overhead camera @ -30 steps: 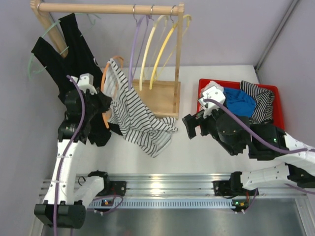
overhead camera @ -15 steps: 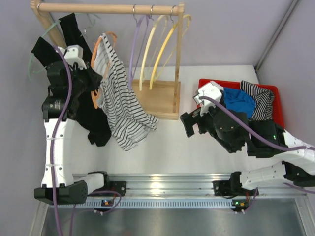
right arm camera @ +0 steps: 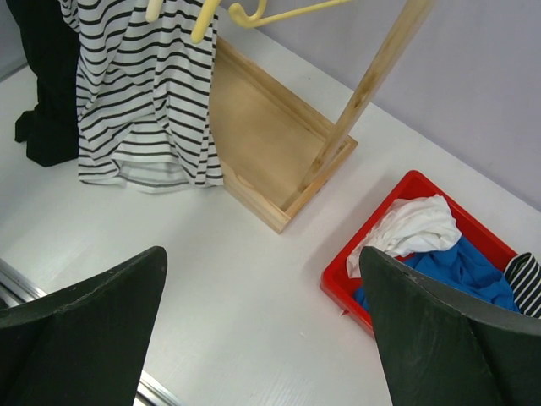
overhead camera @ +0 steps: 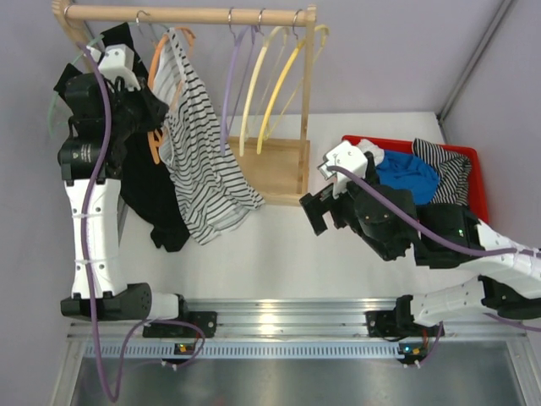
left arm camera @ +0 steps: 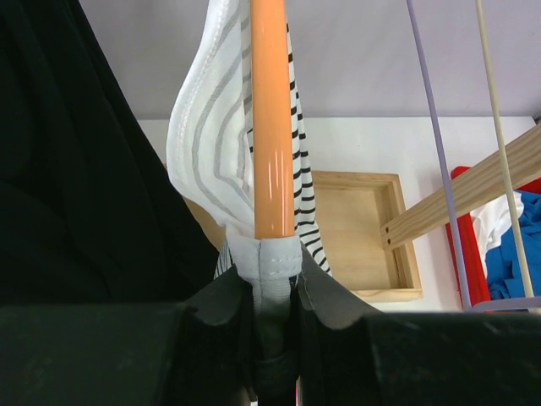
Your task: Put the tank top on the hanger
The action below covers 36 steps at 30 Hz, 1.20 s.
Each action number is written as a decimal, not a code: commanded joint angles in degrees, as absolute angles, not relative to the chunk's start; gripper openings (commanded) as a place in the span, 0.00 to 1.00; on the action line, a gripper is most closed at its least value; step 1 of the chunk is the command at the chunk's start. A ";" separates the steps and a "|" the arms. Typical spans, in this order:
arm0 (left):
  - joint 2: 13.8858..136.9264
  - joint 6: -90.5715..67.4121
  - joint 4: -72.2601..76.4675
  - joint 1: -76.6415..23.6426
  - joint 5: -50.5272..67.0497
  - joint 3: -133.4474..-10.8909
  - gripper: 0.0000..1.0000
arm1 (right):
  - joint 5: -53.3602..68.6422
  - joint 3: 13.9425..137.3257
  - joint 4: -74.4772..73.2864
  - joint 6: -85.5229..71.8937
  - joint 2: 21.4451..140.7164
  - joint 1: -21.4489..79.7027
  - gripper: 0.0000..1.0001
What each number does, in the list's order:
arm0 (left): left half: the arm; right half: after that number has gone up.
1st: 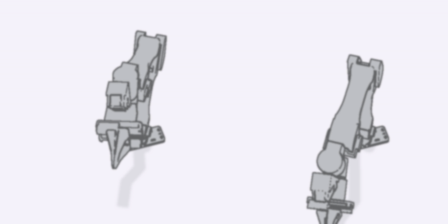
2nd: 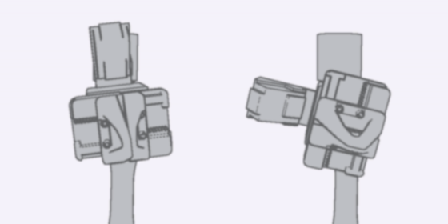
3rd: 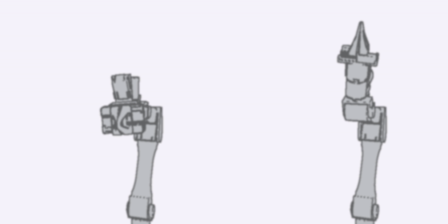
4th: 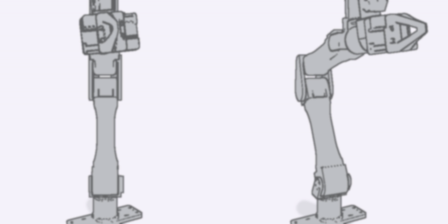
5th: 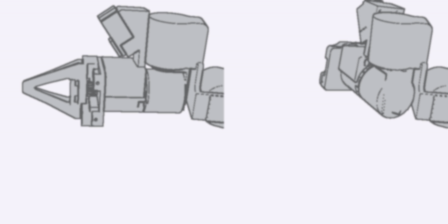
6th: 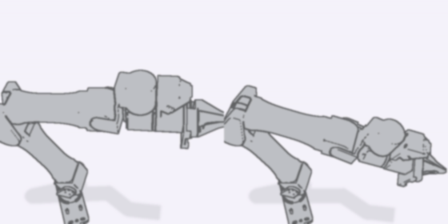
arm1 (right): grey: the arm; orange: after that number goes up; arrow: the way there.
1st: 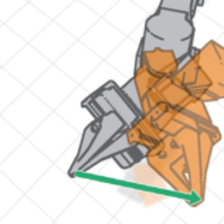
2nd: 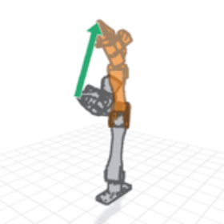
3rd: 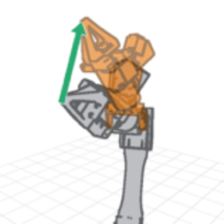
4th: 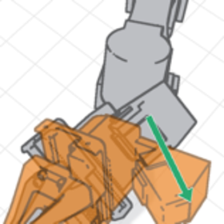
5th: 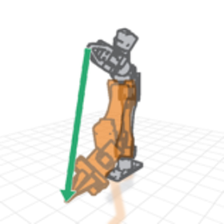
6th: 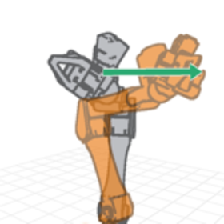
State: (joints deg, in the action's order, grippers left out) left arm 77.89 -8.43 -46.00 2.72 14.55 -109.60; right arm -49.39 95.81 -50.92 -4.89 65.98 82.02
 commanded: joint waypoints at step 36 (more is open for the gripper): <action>86.40 -14.15 -38.67 15.47 24.26 -116.46 0.26 | -47.20 101.25 -51.86 -4.31 73.74 82.79 0.96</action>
State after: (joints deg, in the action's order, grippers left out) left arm 89.71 -13.50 -42.83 15.29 25.54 -116.99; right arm -47.51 100.92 -53.19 -3.64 74.74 82.02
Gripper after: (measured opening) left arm 0.235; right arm 0.960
